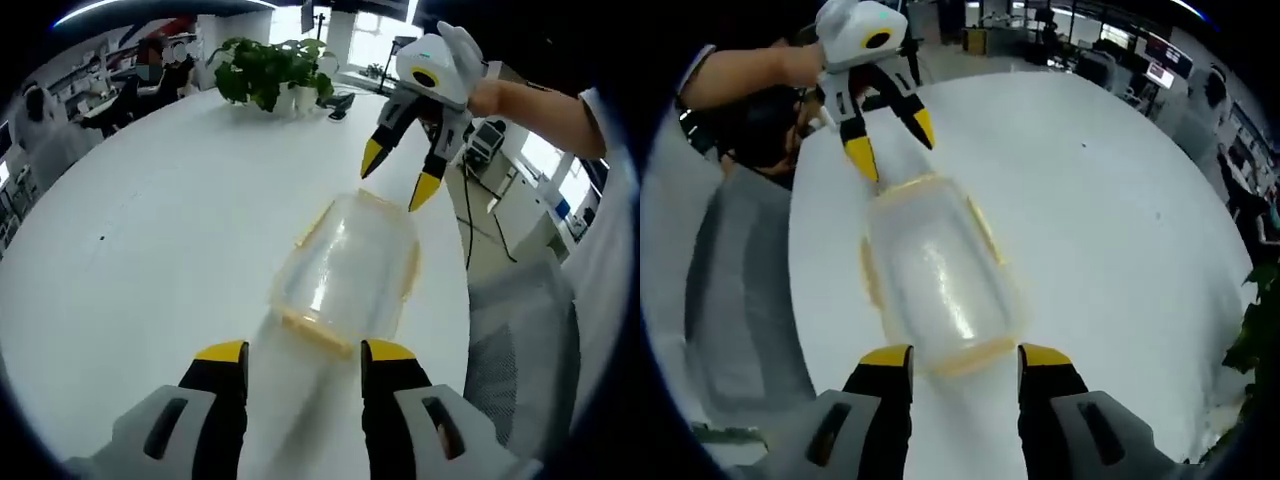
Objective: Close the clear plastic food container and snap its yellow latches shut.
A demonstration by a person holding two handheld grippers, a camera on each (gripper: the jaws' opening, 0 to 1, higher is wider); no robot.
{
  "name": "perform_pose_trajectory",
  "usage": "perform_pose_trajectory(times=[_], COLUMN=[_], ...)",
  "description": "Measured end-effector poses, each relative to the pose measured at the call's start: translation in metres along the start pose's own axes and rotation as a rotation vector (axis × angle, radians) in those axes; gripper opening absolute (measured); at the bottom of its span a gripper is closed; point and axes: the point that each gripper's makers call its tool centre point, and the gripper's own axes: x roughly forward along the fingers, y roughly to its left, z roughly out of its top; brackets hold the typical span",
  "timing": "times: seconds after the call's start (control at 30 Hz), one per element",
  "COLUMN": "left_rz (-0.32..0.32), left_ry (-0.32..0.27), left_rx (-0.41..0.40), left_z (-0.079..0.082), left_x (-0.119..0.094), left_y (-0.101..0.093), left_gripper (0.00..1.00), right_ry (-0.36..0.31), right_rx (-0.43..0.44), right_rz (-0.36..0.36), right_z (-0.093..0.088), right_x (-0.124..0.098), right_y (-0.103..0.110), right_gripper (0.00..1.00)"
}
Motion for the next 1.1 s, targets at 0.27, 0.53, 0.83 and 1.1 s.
perform_pose_trajectory(times=[0.27, 0.53, 0.83, 1.1], left_rz=[0.059, 0.118, 0.168, 0.172], left_ry=[0.017, -0.033, -0.05, -0.02], left_rx=[-0.031, -0.129, -0.276, -0.377], left_z=[-0.004, 0.004, 0.006, -0.002], left_x=[0.005, 0.003, 0.005, 0.016], left_y=[0.004, 0.012, 0.011, 0.0], left_gripper=[0.45, 0.47, 0.47, 0.46], right_ry=[-0.014, -0.031, -0.036, -0.056], right_rx=[0.098, 0.205, 0.355, 0.488], right_rz=[-0.039, -0.047, -0.078, -0.096], right_z=[0.006, 0.007, 0.005, -0.001], right_x=[0.001, 0.004, 0.007, 0.011], right_y=[-0.002, -0.005, -0.009, -0.013], right_gripper=[0.39, 0.38, 0.38, 0.36])
